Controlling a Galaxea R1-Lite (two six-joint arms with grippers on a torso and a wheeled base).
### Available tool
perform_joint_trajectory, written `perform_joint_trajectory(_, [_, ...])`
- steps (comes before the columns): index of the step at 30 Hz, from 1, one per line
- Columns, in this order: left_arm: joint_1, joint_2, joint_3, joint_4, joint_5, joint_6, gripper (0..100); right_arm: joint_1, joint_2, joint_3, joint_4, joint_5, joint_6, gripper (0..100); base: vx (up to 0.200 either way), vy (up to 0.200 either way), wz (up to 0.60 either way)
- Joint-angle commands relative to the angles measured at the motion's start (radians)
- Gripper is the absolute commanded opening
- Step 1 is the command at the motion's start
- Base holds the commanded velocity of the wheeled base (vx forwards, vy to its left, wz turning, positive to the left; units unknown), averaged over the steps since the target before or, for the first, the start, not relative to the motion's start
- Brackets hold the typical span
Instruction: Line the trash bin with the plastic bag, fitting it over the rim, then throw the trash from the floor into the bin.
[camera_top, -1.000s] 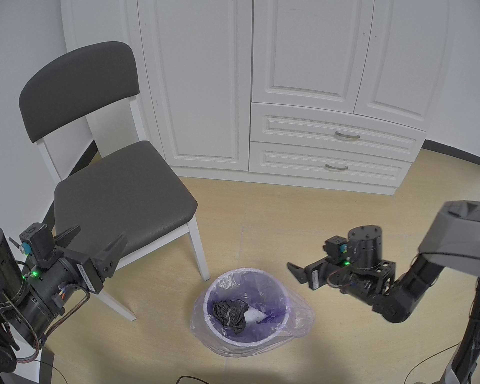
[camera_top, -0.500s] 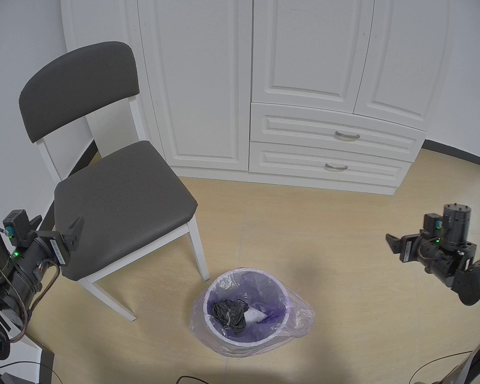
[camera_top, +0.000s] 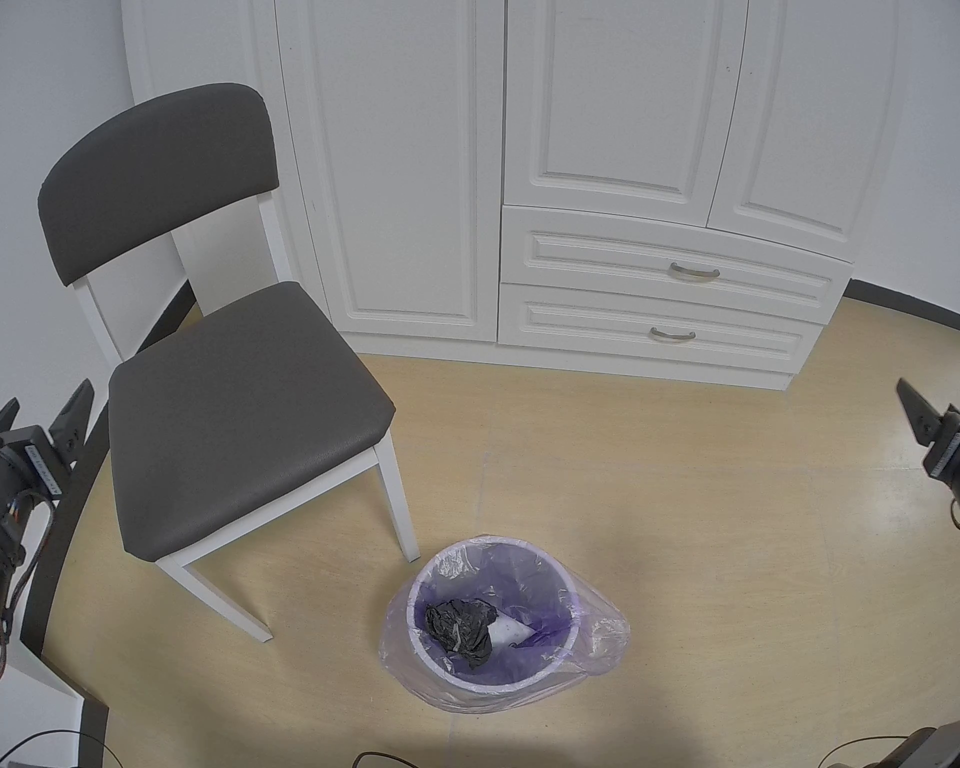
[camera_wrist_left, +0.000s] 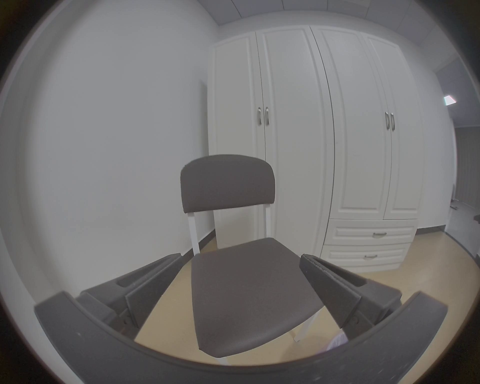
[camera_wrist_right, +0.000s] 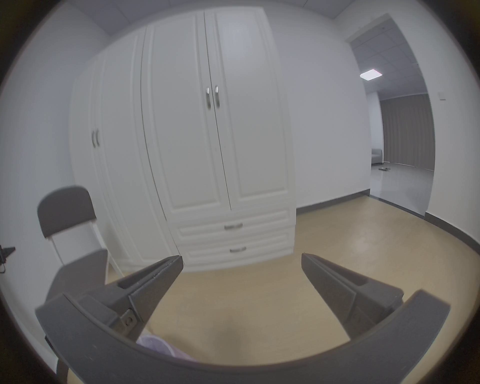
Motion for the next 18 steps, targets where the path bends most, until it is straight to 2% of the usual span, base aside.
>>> perform_joint_trajectory(1, [0.021,-0.341,0.001,0.153,0.008,0.000,100,-0.001,-0.490,0.051,0.171,0.003,0.028,100,0.000,0.000,0.00])
perform_joint_trajectory(8, [0.021,-0.532,-0.014,0.312,0.039,-0.003,100,-0.027,-0.778,0.064,0.372,0.029,0.011,100,0.000,0.000,0.00])
perform_joint_trajectory(12, [0.052,-0.656,-0.014,0.378,0.040,-0.002,100,-0.049,-1.013,0.061,0.567,0.054,-0.032,100,0.000,0.000,0.00])
perform_joint_trajectory(13, [0.052,-0.656,-0.014,0.378,0.040,-0.002,100,-0.049,-1.013,0.061,0.567,0.054,-0.032,100,0.000,0.000,0.00])
perform_joint_trajectory(14, [0.055,-0.711,-0.015,0.416,0.040,-0.003,100,-0.073,-1.073,0.067,0.622,0.077,-0.059,100,0.000,0.000,0.00])
perform_joint_trajectory(18, [0.056,-0.834,-0.019,0.518,0.040,0.001,100,-0.075,-1.073,0.081,0.602,0.068,-0.061,100,0.000,0.000,0.00])
